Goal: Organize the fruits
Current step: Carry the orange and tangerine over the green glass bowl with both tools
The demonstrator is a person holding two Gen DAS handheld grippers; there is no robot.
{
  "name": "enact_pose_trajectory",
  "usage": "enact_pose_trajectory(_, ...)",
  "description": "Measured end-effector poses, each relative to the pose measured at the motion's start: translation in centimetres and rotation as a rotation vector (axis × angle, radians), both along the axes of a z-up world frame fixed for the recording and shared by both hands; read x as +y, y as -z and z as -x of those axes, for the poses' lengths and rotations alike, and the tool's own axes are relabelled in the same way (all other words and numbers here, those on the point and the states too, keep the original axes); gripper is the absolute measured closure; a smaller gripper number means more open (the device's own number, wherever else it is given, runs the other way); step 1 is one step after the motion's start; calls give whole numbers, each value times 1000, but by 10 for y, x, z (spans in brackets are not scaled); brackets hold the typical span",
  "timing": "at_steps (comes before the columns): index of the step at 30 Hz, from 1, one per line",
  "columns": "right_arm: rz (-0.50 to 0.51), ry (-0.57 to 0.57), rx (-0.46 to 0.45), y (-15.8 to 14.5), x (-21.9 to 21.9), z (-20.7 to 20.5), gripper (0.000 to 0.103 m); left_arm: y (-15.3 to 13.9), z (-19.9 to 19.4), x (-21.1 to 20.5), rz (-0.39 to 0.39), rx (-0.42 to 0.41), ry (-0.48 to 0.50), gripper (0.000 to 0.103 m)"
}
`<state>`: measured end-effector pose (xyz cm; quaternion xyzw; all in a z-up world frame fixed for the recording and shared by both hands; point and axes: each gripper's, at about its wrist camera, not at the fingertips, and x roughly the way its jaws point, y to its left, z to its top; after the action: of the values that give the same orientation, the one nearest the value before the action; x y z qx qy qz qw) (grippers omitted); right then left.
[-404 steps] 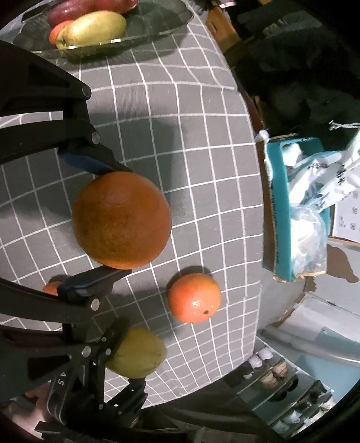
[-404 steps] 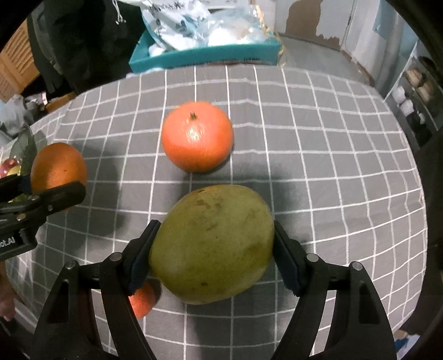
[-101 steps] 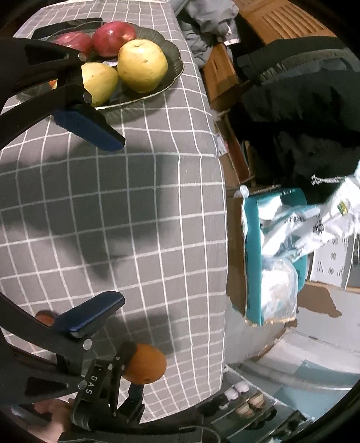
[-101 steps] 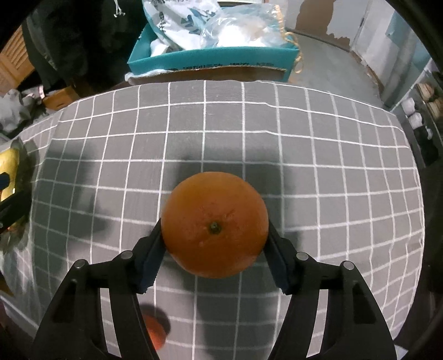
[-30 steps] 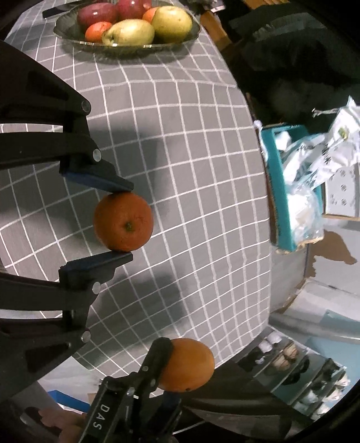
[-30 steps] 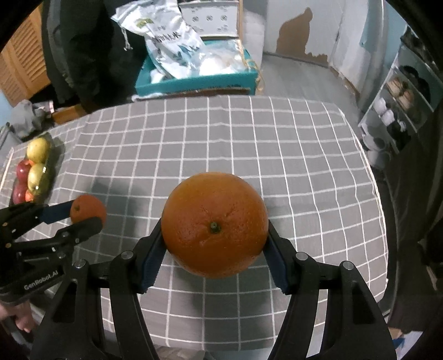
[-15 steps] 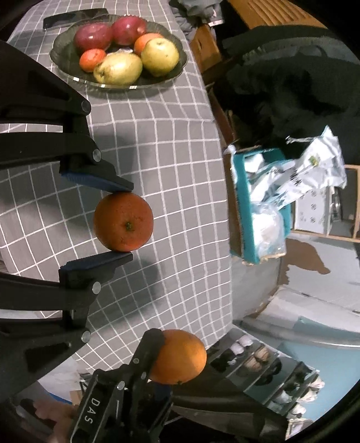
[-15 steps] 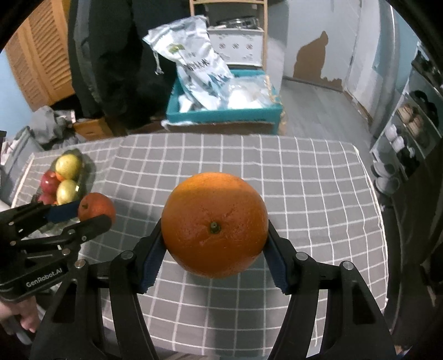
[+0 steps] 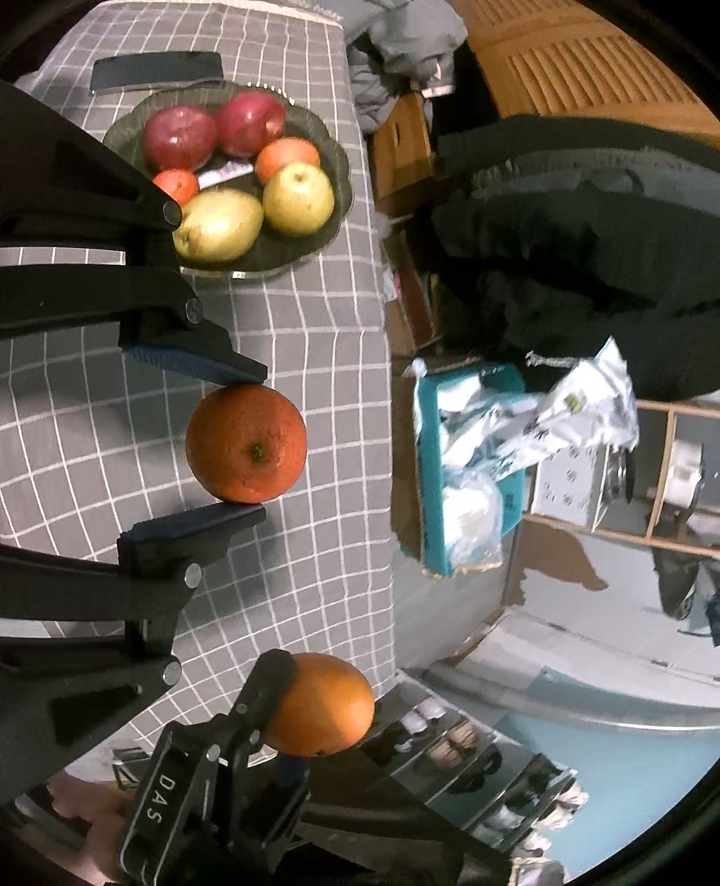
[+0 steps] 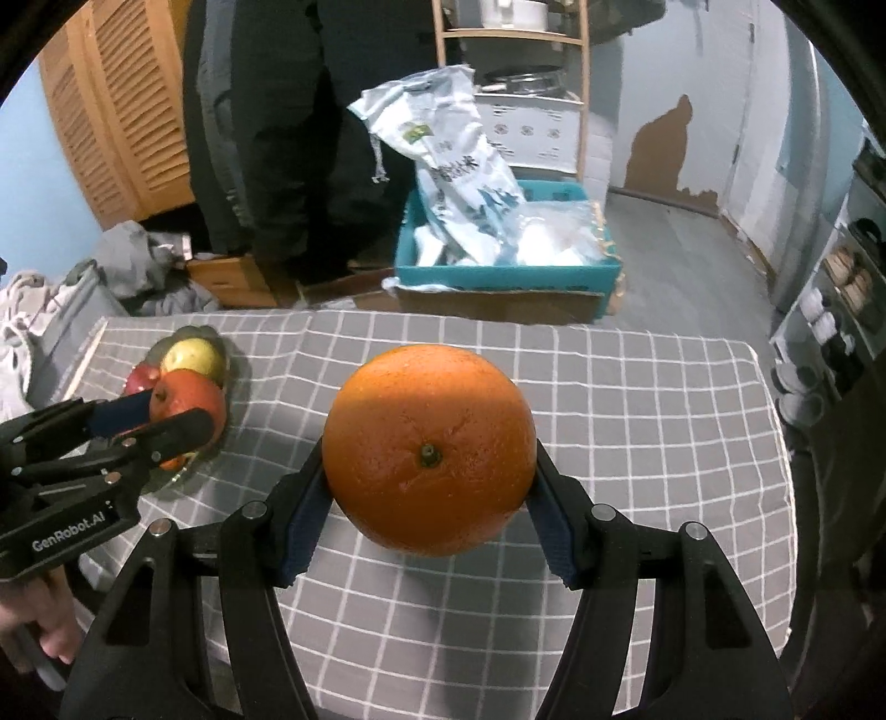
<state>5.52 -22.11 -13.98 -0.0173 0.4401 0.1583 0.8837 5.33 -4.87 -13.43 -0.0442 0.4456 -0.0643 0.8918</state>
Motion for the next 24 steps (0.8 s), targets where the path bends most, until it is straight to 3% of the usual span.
enact_pose_trajectory(24, -37, -162, 5, 3, 119, -27, 38, 5, 2, 124, -3, -9, -238, 59)
